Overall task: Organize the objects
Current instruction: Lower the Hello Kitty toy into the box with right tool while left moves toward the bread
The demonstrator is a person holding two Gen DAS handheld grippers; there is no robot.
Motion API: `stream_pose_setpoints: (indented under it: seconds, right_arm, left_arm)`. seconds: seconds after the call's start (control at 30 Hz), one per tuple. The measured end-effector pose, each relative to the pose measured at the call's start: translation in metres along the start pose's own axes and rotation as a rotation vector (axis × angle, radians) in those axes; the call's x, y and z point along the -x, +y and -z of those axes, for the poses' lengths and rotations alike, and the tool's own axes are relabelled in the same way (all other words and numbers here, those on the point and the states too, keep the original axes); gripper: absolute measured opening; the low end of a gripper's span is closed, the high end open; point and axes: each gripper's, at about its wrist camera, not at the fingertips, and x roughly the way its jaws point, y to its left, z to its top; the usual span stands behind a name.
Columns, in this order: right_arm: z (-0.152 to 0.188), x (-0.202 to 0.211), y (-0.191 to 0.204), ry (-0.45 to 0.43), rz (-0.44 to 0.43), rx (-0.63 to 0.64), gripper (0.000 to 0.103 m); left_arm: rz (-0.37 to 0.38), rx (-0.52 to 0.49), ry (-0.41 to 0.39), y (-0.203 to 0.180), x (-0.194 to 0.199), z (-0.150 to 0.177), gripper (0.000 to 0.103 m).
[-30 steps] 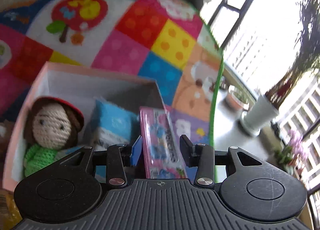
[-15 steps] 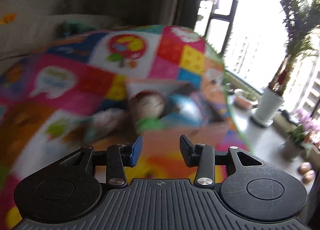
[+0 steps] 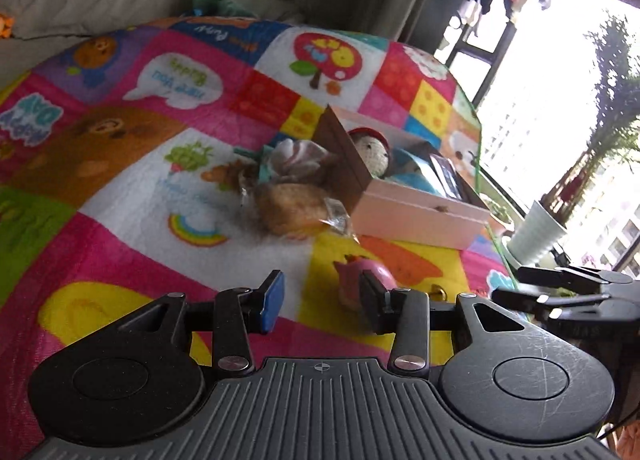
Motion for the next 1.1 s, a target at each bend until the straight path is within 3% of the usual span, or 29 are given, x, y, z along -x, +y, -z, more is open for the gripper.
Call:
stream_pose_setpoints:
  seconds: [0.2, 0.23, 0.3, 0.37, 0.6, 0.73, 0.77, 0.83, 0.93, 1.1]
  right_arm:
    - [0.016, -0.029, 0.001, 0.088, 0.036, -0.012, 0.072]
    - [0.016, -0.034, -0.001, 0.115, 0.028, -0.021, 0.063]
    - [0.012, -0.032, -0.002, 0.134, -0.007, -0.032, 0.055]
    - [-0.002, -0.020, -0.004, 0.108, -0.026, -0.027, 0.055]
    - [-0.124, 0.022, -0.027, -0.113, 0.002, -0.045, 0.055]
    - [-0.193, -0.005, -0.038, -0.167, 0.021, -0.105, 0.056]
    - [-0.207, -0.018, -0.041, -0.156, 0.019, -0.124, 0.059]
    - [-0.222, -0.042, -0.048, -0.155, 0.054, -0.188, 0.074]
    - [-0.217, -0.057, -0.054, -0.160, 0.070, -0.226, 0.075]
    - [-0.161, -0.059, -0.044, -0.117, 0.069, -0.197, 0.079]
  left_arm:
    - [0.051, -0.042, 0.069, -0.012, -0.011, 0.011, 0.045]
    - [0.053, -0.045, 0.076, -0.012, -0.012, 0.013, 0.045]
    - [0.050, -0.045, 0.083, -0.011, -0.014, 0.015, 0.045]
    - [0.050, -0.033, 0.081, -0.007, -0.014, 0.015, 0.045]
    - [0.065, 0.010, 0.090, 0.004, -0.019, 0.015, 0.045]
    - [0.072, 0.023, 0.096, 0.008, -0.021, 0.016, 0.045]
    - [0.069, 0.030, 0.099, 0.010, -0.022, 0.016, 0.045]
    - [0.055, 0.042, 0.103, 0.014, -0.022, 0.016, 0.045]
    - [0.040, 0.051, 0.094, 0.022, -0.017, 0.017, 0.045]
    - [0.017, 0.077, 0.091, 0.031, -0.016, 0.016, 0.044]
